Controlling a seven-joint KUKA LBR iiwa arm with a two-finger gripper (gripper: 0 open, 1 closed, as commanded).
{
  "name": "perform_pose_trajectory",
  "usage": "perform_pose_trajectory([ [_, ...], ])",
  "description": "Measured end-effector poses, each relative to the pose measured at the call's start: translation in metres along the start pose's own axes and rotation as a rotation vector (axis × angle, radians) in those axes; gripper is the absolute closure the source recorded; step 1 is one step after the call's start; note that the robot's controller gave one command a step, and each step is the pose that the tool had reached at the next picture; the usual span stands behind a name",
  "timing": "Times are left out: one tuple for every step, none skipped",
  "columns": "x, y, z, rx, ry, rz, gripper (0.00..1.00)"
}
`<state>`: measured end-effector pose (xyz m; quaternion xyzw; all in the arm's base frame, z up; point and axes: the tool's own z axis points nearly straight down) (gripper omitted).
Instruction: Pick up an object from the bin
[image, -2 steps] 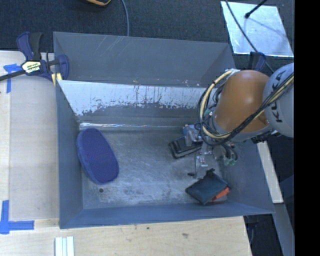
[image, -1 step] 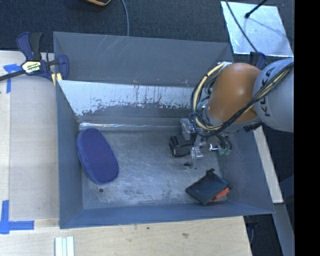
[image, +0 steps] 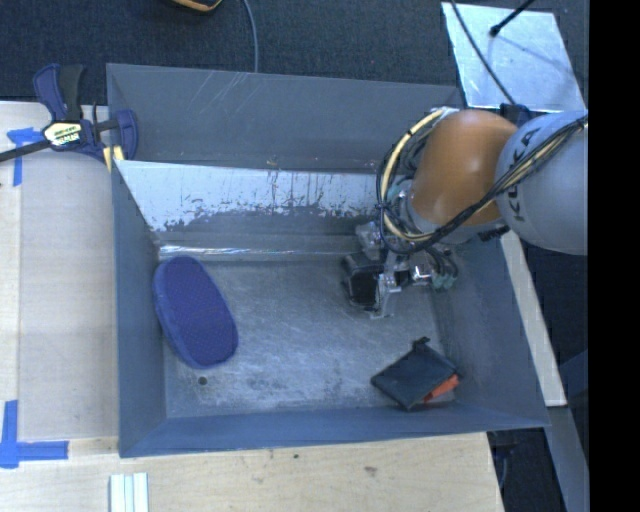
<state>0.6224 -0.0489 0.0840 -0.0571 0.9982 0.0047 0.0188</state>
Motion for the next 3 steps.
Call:
perform_pose_trajectory([
  [0.0, -0.002, -0.001, 0.003, -0.003, 0.003, 1.0],
  [0.016, -0.007, -0.114, 0.009, 0.034, 0.012, 1.0],
  [0.013, -0.008, -0.227, 0.01, 0.033, 0.071, 1.0],
])
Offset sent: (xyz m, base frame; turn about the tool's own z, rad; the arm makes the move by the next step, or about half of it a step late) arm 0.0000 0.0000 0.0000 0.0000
